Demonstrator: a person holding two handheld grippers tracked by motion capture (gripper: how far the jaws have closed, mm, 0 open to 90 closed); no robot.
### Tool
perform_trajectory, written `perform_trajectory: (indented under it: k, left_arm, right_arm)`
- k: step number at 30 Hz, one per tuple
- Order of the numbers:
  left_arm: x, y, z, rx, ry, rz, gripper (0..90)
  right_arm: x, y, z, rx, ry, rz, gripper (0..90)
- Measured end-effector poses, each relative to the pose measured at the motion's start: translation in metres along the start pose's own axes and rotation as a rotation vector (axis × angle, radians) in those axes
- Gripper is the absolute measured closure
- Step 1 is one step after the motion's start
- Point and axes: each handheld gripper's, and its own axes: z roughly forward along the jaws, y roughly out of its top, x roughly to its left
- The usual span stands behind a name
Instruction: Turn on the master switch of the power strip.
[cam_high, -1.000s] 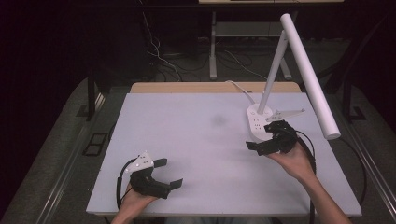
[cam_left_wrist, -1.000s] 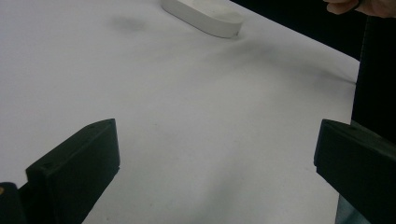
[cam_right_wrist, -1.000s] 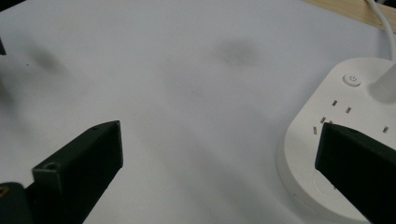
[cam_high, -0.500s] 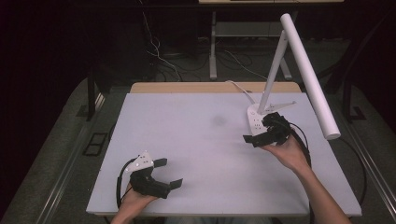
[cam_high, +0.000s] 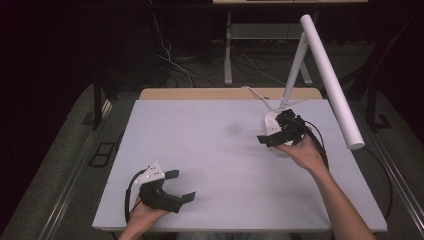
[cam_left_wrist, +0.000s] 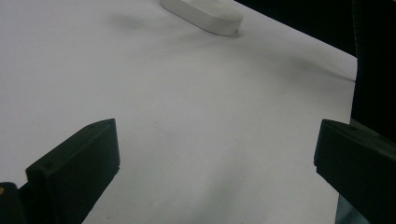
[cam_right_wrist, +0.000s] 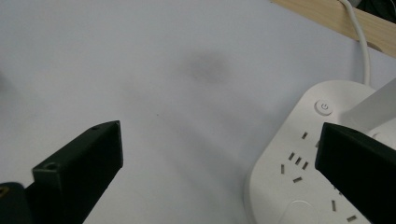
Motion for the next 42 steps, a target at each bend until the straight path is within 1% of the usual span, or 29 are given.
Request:
perform_trajectory:
  k: [6,7,8,9,11,12,13,15,16,17,19,21,23,24,25,26,27,28,33,35,37,38,39,40,41,42]
  left_arm:
    - [0.001,0.000,0.000,0.009,0.000,0.004,0.0]
    - [0.001,0.000,0.000,0.012,-0.001,0.006,0.0]
    - [0.001,0.000,0.000,0.013,-0.001,0.007,0.0]
    - [0.001,0.000,0.000,0.014,-0.002,0.007,0.0]
    - [0.002,0.000,0.000,0.012,-0.002,0.005,0.0]
    - [0.002,0.000,0.000,0.012,-0.002,0.005,0.0]
    - [0.002,0.000,0.000,0.010,-0.001,0.002,0.0]
    - [0.002,0.000,0.000,0.010,-0.001,0.003,0.0]
    - [0.002,-0.001,0.000,0.012,-0.001,0.004,0.0]
    - [0.002,-0.001,0.000,0.014,-0.001,0.005,0.0]
    - [0.003,-0.001,0.000,0.016,0.001,0.005,0.0]
    - [0.003,-0.001,0.000,0.015,0.002,0.001,0.0]
    - [0.003,-0.001,0.001,0.017,0.003,0.005,0.0]
    - [0.004,-0.001,0.000,0.019,0.004,0.006,0.0]
    - [0.004,-0.001,0.000,0.018,0.005,0.006,0.0]
    - [0.004,-0.001,0.000,0.018,0.005,0.006,0.0]
    - [0.004,-0.001,0.000,0.017,0.005,0.006,0.0]
    - [0.004,-0.001,0.000,0.017,0.007,0.004,0.0]
    - [0.005,-0.001,0.000,0.016,0.008,0.003,0.0]
    - [0.005,-0.001,0.000,0.015,0.007,0.003,0.0]
    - [0.005,-0.001,0.000,0.015,0.007,0.003,0.0]
    - [0.005,-0.001,0.000,0.015,0.007,0.003,0.0]
    - [0.005,-0.001,0.000,0.015,0.008,0.003,0.0]
    - [0.005,-0.001,-0.001,0.015,0.008,0.004,0.0]
    - [0.005,-0.001,-0.001,0.013,0.009,0.004,0.0]
    - [0.005,-0.001,-0.001,0.013,0.009,0.004,0.0]
  right_arm:
    - [-0.009,0.009,0.005,0.037,-0.027,0.001,0.4]
    - [-0.010,0.010,0.007,0.040,-0.031,-0.001,1.2]
    - [-0.012,0.011,0.007,0.043,-0.032,-0.006,6.8]
    - [-0.013,0.012,0.008,0.043,-0.034,-0.010,7.0]
    - [-0.016,0.014,0.010,0.051,-0.041,0.001,7.5]
    - [-0.017,0.015,0.012,0.056,-0.043,0.002,13.3]
    - [-0.019,0.015,0.012,0.059,-0.042,0.001,16.4]
    - [-0.021,0.016,0.013,0.061,-0.036,0.002,17.1]
    - [-0.023,0.017,0.015,0.068,-0.032,0.002,22.8]
    - [-0.024,0.018,0.015,0.067,-0.034,0.003,24.2]
    - [-0.027,0.020,0.016,0.070,-0.039,0.003,29.8]
    - [-0.029,0.023,0.017,0.071,-0.055,0.004,34.1]
    - [-0.031,0.026,0.018,0.070,-0.065,-0.001,40.0]
    - [-0.032,0.027,0.019,0.068,-0.078,-0.006,42.7]
    - [-0.032,0.028,0.019,0.071,-0.082,-0.002,45.3]
    - [-0.032,0.028,0.019,0.071,-0.082,-0.002,45.3]
    - [-0.032,0.032,0.022,0.073,-0.094,-0.009,48.1]
    - [-0.032,0.033,0.023,0.073,-0.101,-0.019,53.1]
    - [-0.032,0.038,0.029,0.076,-0.131,-0.043,67.3]
    - [-0.032,0.039,0.032,0.086,-0.151,-0.051,73.2]
    - [-0.032,0.040,0.037,0.100,-0.157,-0.058,78.9]
    - [-0.032,0.040,0.037,0.100,-0.157,-0.058,78.9]
    - [-0.033,0.041,0.040,0.108,-0.172,-0.066,83.3]
    - [-0.033,0.041,0.040,0.108,-0.172,-0.066,83.3]
    - [-0.034,0.041,0.043,0.105,-0.182,-0.070,86.6]
    - [-0.034,0.041,0.045,0.105,-0.186,-0.069,87.5]
